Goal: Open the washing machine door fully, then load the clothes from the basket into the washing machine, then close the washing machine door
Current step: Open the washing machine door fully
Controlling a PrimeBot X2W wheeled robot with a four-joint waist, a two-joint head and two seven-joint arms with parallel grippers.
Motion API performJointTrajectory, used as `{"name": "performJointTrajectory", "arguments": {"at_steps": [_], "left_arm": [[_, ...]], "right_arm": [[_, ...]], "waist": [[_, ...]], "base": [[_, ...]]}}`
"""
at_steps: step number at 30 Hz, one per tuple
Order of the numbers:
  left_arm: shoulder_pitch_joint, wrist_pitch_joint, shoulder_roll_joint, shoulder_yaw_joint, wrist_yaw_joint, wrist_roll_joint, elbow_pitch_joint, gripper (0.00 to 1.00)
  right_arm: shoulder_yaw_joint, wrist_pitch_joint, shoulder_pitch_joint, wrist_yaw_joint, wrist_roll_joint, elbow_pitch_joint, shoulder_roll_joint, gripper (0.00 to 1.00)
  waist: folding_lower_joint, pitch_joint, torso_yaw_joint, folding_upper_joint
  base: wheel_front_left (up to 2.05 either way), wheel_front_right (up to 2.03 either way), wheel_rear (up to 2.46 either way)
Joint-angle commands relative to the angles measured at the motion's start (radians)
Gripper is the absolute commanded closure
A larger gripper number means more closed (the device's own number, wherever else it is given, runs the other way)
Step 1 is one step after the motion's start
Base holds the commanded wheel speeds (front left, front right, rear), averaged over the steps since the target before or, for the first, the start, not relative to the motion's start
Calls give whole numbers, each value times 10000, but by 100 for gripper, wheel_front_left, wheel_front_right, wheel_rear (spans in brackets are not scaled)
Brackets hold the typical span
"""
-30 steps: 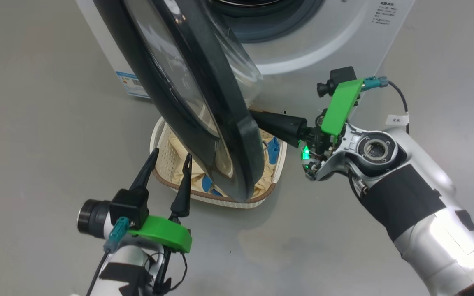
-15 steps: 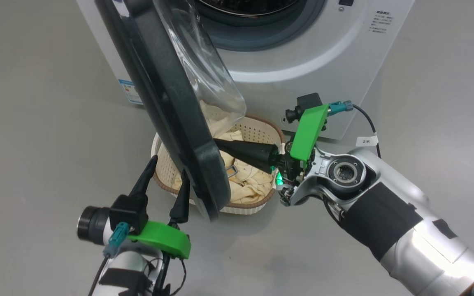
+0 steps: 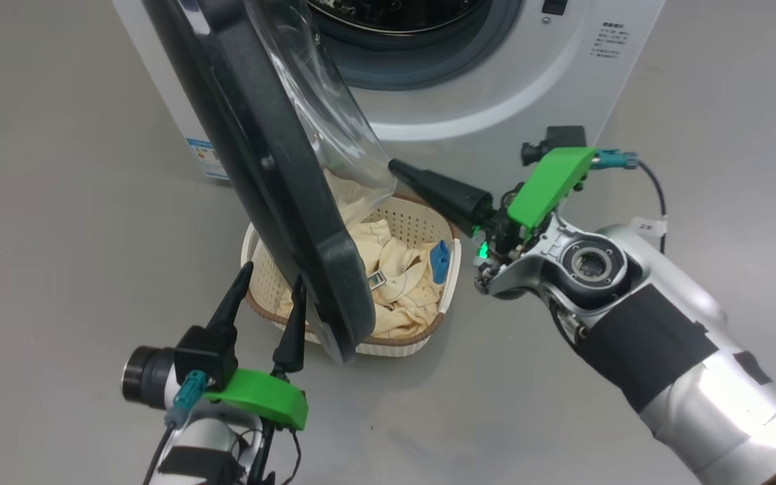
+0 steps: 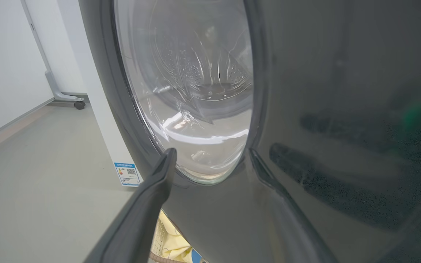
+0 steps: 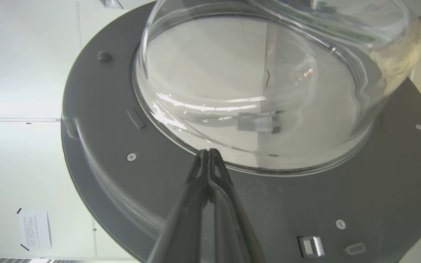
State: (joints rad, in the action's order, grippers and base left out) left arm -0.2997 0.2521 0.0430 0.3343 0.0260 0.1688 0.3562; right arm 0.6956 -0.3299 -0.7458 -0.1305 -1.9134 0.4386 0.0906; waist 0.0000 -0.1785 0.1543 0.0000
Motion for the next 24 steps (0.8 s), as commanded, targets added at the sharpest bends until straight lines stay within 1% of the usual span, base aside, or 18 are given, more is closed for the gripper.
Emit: {"name": "performJointTrajectory", "arguments": {"at_steps": [1, 3, 4, 5, 6, 10, 11, 12, 15, 16, 18, 21, 24], "left_arm": [[-147, 97, 171, -371, -21, 83, -304, 0], [-118, 97, 185, -393, -10, 88, -307, 0], [-102, 97, 194, -403, -6, 91, -306, 0], [-86, 97, 203, -412, -5, 95, -306, 0], [-68, 97, 214, -422, -3, 99, -307, 0], [41, 97, 280, -470, 3, 126, -293, 0], [41, 97, 280, -470, 3, 126, -293, 0], [67, 97, 296, -477, 2, 134, -286, 0], [150, 97, 345, -504, 5, 161, -263, 0], [186, 97, 360, -509, 4, 173, -253, 0], [239, 97, 391, -516, -4, 200, -239, 0], [301, 97, 440, -511, -11, 225, -233, 0], [378, 97, 487, -483, -19, 243, -214, 0]], "right_arm": [[-290, 495, -37, -2, 283, -487, 81, 100], [-518, 1355, 64, -2, 873, -666, 402, 99], [-592, 1801, 127, -2, 1215, -709, 579, 69], [-659, 2246, 189, -2, 1564, -760, 749, 31], [-707, 2635, 269, -2, 1870, -808, 901, 0], [-729, 4125, 575, -2, 3242, -808, 1502, 0], [-729, 4125, 575, -2, 3242, -808, 1502, 0], [-699, 4472, 636, -2, 3626, -771, 1647, 0], [-578, 5418, 771, -2, 5029, -491, 2061, 0], [-597, 5593, 831, -2, 5489, -372, 2152, 0], [-723, 5821, 895, -2, 6776, -102, 2381, 0], [-1467, 5904, 1241, -2, 8383, 35, 2345, 0], [-2774, 5911, 1863, -2, 10477, -228, 2254, 0]], "waist": [[0, 34, -22, 0], [0, 81, -60, 0], [0, 106, -81, 0], [0, 128, -102, 0], [0, 151, -128, 0], [0, 295, -261, 0], [0, 295, -261, 0], [0, 330, -289, 0], [0, 467, -386, 0], [0, 526, -417, 0], [0, 602, -475, 0], [0, 722, -553, 0], [0, 868, -605, 0]], "base": [[0, 0, 0], [0, 0, 0], [0, 0, 0], [0, 0, 0], [0, 0, 0], [0, 0, 0], [0, 0, 0], [0, 0, 0], [0, 0, 0], [0, 0, 0], [0, 0, 0], [0, 0, 0], [0, 0, 0]]}}
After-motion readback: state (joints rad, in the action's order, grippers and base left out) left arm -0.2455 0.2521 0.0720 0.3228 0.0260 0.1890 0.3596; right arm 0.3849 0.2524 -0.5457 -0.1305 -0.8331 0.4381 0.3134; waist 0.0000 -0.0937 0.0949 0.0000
